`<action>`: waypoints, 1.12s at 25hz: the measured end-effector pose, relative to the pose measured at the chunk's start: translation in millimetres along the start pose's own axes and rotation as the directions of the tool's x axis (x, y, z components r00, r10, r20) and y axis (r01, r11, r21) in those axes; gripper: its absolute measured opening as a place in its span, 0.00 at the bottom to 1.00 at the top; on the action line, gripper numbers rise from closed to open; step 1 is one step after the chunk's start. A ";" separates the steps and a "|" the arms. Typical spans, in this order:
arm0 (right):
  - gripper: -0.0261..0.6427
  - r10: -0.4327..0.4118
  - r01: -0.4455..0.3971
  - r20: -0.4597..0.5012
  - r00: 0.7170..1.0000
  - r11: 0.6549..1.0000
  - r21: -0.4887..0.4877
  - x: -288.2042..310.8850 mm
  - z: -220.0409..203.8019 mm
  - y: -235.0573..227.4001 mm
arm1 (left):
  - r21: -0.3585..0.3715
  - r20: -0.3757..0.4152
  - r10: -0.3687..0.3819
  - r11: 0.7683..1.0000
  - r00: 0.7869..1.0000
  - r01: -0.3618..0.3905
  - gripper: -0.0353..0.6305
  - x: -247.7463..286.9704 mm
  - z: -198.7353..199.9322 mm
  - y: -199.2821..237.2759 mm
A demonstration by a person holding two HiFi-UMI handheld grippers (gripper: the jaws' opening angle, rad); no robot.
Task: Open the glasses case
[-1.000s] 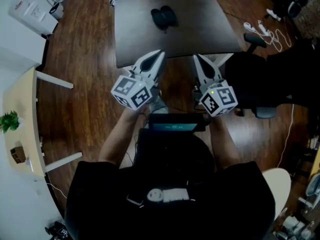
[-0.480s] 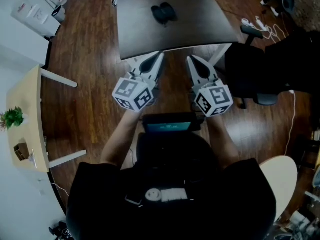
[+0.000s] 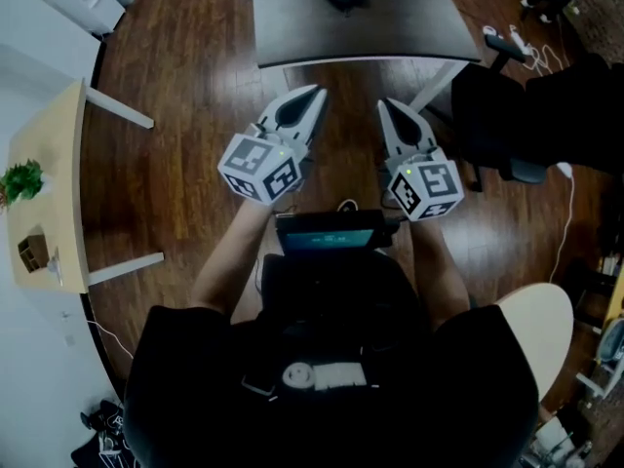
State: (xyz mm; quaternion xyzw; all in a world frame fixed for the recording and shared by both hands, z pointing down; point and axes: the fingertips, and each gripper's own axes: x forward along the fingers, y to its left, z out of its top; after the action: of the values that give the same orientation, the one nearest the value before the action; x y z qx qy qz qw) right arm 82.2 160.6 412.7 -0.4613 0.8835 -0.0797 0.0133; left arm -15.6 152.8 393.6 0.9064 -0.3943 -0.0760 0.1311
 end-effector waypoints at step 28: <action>0.04 -0.103 0.100 -0.058 0.993 0.993 -0.059 -153.4 -20.2 171.0 | -0.043 -0.032 0.008 0.999 0.999 -0.009 0.05 -182.9 -26.8 -122.4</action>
State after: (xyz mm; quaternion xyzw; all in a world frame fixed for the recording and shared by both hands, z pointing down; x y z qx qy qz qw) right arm 29.3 384.7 398.7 -0.5031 0.8609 -0.0695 -0.0305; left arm -48.0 372.1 389.0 0.9027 -0.3945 -0.0696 0.1570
